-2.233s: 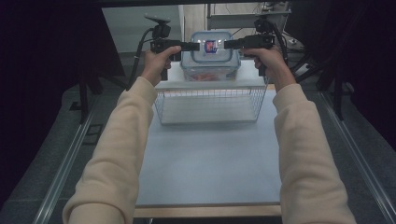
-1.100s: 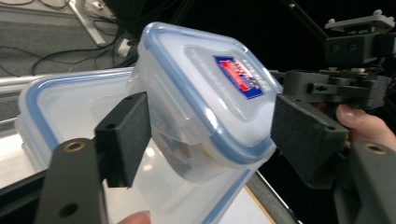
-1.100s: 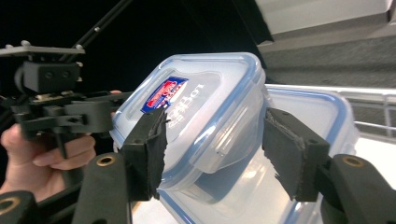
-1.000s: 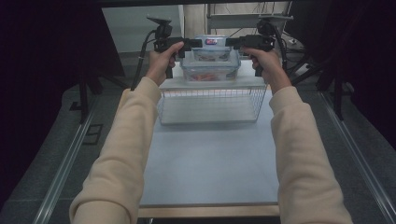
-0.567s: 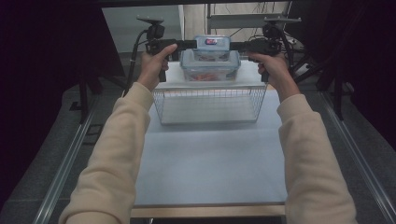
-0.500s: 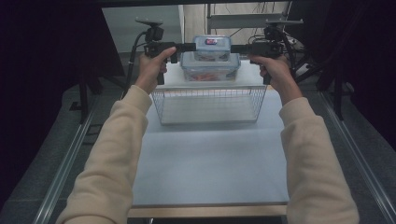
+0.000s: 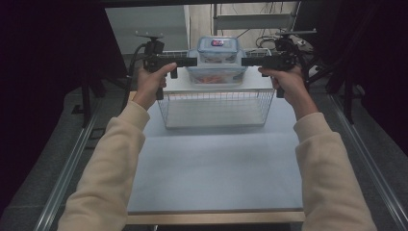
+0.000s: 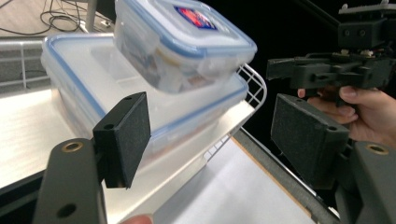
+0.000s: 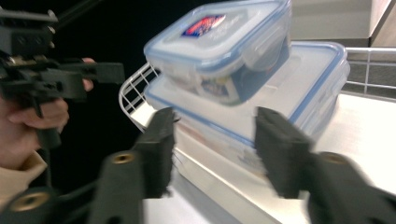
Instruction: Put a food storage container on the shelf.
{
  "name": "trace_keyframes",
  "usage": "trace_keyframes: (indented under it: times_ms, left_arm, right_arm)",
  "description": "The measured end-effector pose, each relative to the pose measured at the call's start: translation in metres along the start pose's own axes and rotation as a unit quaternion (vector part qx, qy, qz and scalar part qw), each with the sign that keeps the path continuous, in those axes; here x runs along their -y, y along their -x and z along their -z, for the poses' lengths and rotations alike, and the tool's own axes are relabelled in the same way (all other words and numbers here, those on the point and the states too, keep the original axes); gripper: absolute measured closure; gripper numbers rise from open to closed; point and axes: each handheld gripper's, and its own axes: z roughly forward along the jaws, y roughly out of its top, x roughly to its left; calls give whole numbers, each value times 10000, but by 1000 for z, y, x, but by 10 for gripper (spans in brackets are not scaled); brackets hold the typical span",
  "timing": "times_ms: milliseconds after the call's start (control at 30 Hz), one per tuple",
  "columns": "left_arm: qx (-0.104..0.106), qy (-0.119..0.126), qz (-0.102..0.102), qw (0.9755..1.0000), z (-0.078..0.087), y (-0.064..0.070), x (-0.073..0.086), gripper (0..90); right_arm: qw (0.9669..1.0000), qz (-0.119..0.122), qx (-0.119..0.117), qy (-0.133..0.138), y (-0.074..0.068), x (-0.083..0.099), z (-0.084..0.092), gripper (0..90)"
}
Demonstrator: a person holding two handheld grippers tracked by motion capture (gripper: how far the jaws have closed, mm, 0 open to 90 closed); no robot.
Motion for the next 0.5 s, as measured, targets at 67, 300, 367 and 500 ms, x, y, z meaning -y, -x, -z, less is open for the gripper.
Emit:
trace_keyframes:
  times_ms: [67,300,367,500]
  left_arm:
    - [0,-6,-8,10000,2,0,5,279]
    - [60,-20,86,9999,2,-4,15,280]
    - [60,-18,88,9999,1,-4,15,280]
    - [63,-39,110,9999,2,-8,15,280]
  right_arm:
    - [9997,206,97,-85,-3,3,-1,667]
    - [9992,360,45,-181,-11,5,-23,871]
    - [9993,337,50,-157,-10,5,-27,881]
    - [9994,273,121,-160,-7,0,-44,892]
